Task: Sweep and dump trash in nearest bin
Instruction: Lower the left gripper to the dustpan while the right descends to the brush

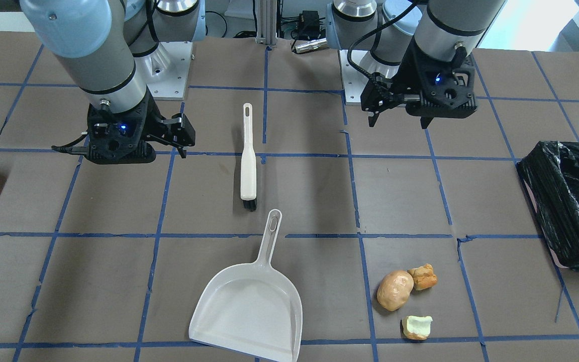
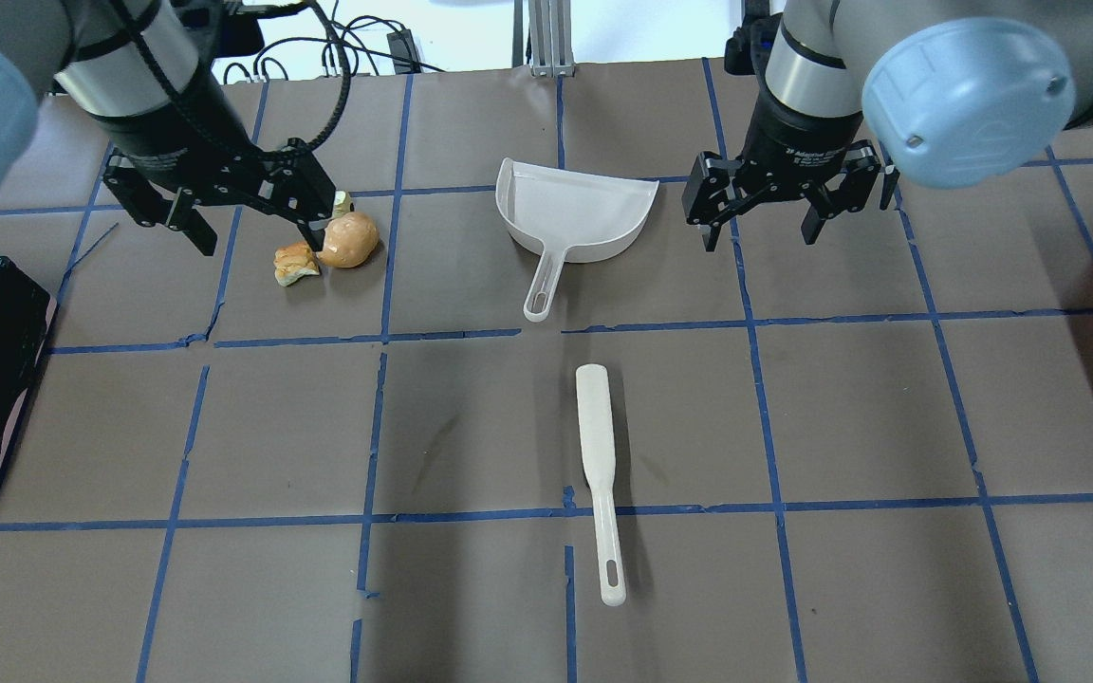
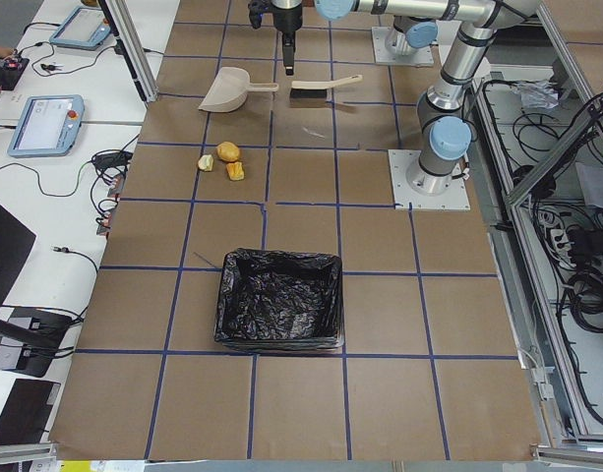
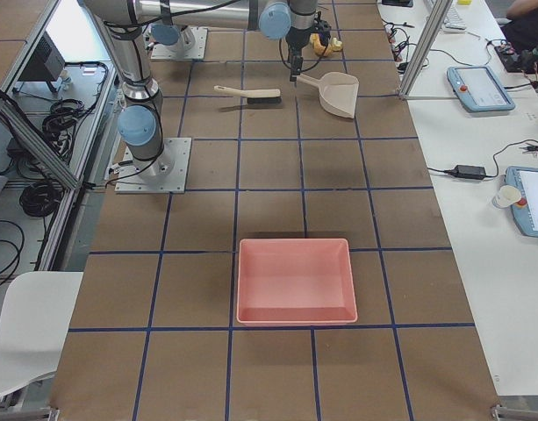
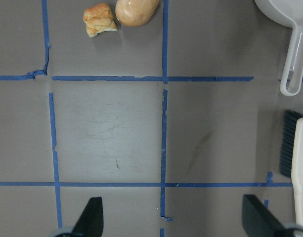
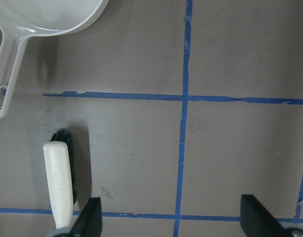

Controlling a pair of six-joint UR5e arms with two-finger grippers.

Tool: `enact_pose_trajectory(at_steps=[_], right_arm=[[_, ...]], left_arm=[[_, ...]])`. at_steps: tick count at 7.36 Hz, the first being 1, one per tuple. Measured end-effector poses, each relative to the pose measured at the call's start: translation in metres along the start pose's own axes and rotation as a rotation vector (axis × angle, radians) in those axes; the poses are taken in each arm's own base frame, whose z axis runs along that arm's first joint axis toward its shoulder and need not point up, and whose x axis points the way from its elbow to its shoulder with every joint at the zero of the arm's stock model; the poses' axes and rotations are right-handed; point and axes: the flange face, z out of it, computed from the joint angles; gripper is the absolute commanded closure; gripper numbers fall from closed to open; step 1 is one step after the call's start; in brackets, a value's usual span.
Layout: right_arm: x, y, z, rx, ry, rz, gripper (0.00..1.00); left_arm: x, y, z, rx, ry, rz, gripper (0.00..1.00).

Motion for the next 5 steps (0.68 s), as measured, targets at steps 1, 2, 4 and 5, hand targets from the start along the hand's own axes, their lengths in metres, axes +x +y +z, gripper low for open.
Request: enact_pose_trajectory(at_steps=[1,2,4,5], right_arm=[[-0.019,0.013,0.014,-0.023,0.0,-0.011,0.01],[-0.035,0.033,0.03,-0.027,0.002,-0.031,0.0],[-0.054,0.079,0.062,0.008,-0.009,-0.039,0.0],[-0.062,0.101,0.077,0.024,-0.024,-0.046,0.0]], left_arm=[[0.02,-0.008,0.025,0.008,-0.004,0.035,0.0],[0.033,-0.017,0.053,0.02,-0.004,0.053,0.0],[0.053,-0.037,0.103,0.07,-0.002,0.08,0.0],[0.071,-0.054,0.126,0.12,-0.002,0.106,0.0]])
